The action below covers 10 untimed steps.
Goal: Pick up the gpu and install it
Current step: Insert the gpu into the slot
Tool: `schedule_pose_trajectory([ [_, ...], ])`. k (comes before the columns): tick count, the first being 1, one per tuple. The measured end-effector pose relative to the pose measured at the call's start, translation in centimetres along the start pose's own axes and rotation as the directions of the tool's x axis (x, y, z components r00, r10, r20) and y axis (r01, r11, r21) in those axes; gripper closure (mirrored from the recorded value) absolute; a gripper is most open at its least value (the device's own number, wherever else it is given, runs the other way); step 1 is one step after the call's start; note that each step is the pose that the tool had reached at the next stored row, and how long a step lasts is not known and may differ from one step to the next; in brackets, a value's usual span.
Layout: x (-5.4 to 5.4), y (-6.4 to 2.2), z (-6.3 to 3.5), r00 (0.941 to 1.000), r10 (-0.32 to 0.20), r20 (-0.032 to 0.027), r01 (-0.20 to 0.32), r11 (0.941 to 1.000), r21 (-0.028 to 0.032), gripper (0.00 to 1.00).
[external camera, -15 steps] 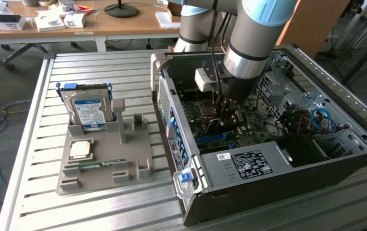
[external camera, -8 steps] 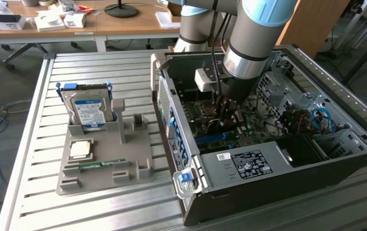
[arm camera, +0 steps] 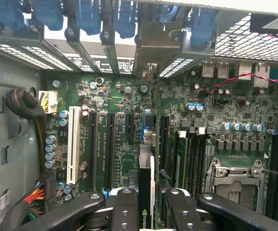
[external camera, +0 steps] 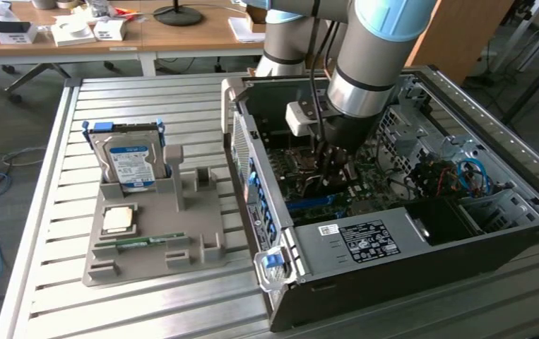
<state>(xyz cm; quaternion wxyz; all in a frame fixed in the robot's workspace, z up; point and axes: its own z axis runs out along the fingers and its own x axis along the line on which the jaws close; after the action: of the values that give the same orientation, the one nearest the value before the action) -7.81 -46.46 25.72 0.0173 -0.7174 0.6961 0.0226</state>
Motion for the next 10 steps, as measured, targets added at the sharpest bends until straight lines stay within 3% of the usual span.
schedule_pose_trajectory([
  [10,-0.07,0.19,0.07,1.0000,0.000,0.0000,0.000,1.0000,0.0000,0.74],
])
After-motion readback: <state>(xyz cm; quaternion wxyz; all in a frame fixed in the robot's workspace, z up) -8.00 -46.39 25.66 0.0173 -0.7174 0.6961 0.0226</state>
